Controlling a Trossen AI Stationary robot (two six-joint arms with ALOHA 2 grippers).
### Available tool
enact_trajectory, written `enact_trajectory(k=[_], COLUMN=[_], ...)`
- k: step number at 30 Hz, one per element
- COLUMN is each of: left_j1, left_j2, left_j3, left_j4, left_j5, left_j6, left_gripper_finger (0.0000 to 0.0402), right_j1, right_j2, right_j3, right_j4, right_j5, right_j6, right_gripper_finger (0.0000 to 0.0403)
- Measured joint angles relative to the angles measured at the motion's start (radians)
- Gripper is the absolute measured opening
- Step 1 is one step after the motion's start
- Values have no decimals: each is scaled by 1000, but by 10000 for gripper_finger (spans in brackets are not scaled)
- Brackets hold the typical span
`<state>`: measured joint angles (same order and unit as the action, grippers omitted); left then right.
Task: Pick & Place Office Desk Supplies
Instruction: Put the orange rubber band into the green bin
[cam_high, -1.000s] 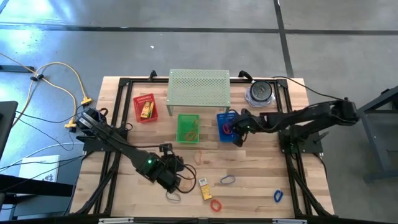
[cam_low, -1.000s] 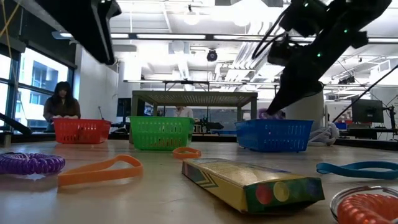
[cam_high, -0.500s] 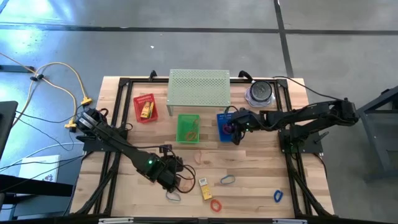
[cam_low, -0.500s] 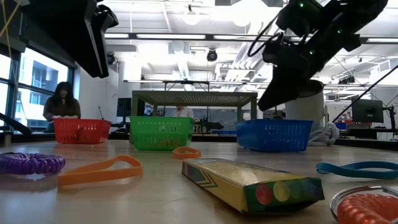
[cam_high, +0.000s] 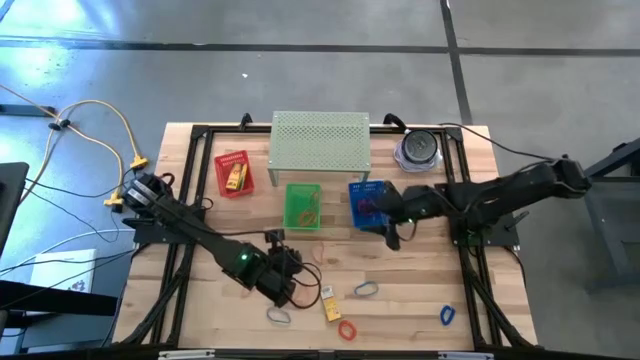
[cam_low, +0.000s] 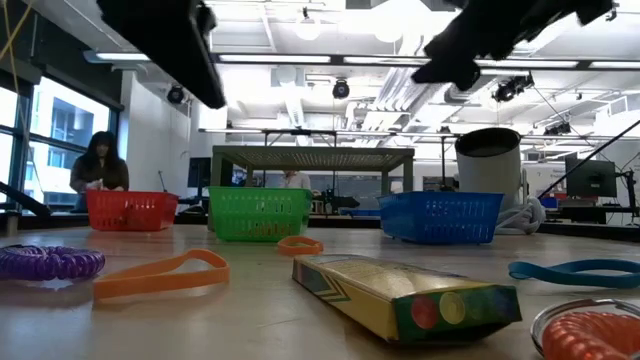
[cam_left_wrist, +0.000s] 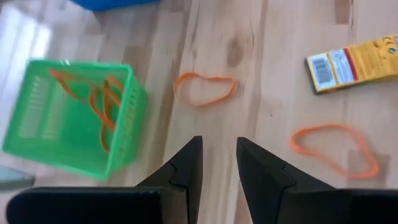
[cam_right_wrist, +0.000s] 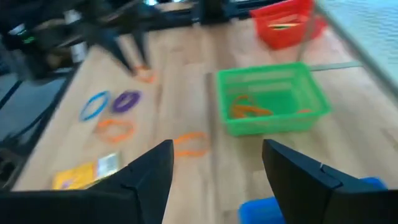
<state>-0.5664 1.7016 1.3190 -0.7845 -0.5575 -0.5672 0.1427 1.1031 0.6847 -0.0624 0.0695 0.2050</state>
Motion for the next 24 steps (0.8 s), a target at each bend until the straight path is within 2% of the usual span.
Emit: enact_trajectory(k=[4,10,18,24], left_j1=[13,23,23,7], left_j2=[0,0,0,58], left_j3=[-24,-63,-68,-67], left_j4=[27,108,177,261], left_j5=[12,149,161,194], left_j6=[59,30,-101,-144], left_gripper_finger=[91,91,91,91], right_j1=[92,210,355,406], right_j2=[-25,-16,32,49], right_j3=[0,0,-1,-1], right_j4=[-14,-5,11,37], right_j5=[3,9,29,44], right_j6=[8,12,32,25], right_gripper_finger=[231,231,231,231])
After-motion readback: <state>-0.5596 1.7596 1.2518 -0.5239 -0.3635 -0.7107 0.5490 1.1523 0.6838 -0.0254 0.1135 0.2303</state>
